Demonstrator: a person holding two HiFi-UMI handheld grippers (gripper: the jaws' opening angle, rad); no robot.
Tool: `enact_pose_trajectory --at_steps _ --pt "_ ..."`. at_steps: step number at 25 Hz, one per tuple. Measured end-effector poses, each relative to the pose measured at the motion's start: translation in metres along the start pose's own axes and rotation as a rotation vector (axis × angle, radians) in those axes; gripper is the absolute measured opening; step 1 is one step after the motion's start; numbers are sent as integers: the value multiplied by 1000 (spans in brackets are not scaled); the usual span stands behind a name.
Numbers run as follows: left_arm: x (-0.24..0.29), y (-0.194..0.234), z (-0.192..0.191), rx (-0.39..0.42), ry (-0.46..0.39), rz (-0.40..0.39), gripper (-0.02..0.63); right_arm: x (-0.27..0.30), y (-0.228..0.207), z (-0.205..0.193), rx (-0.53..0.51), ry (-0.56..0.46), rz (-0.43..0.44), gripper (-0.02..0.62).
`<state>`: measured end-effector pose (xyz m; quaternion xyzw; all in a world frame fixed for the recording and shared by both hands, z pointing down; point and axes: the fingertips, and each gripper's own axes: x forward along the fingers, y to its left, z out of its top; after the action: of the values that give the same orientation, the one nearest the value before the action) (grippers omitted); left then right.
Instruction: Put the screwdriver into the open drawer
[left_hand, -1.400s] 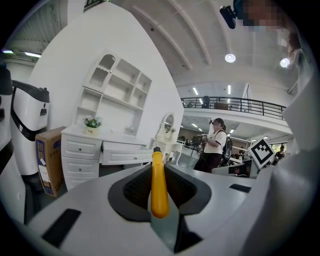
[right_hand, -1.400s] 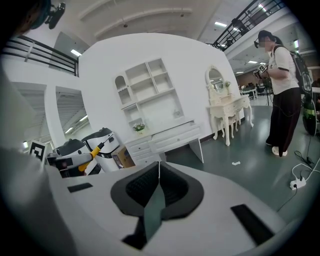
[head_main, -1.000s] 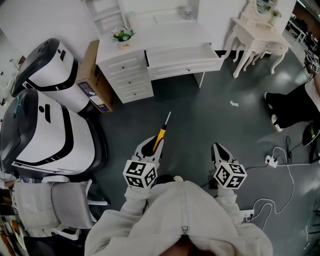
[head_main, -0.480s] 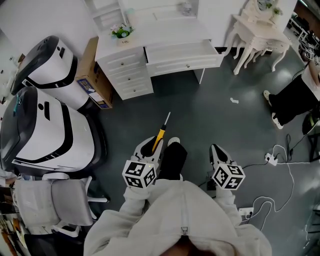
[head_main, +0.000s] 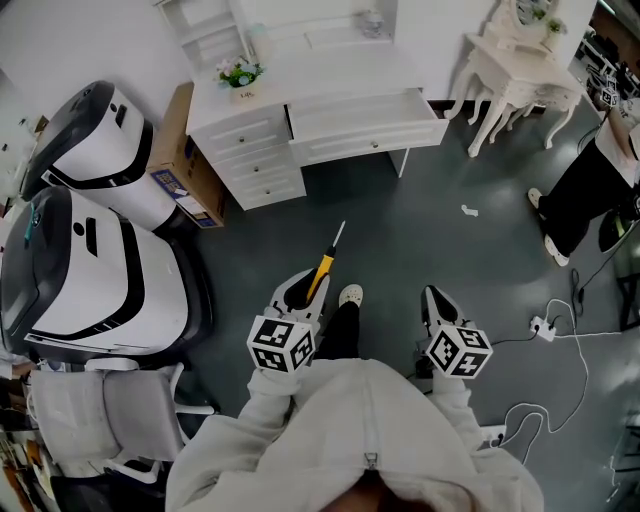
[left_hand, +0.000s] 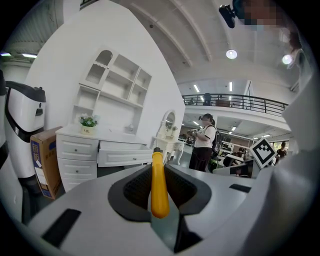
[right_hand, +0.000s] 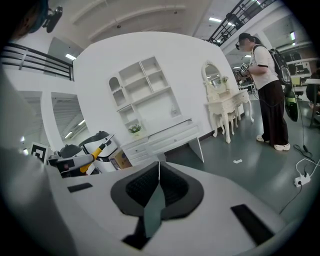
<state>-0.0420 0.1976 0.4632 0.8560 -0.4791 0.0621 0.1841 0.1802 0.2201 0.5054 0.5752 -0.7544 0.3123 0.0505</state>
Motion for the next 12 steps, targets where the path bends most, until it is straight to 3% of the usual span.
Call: enact_pose_trajectory --at_steps 12 --pt "78 43 53 30 -2 11 85 74 -4 70 -19 -25 -3 34"
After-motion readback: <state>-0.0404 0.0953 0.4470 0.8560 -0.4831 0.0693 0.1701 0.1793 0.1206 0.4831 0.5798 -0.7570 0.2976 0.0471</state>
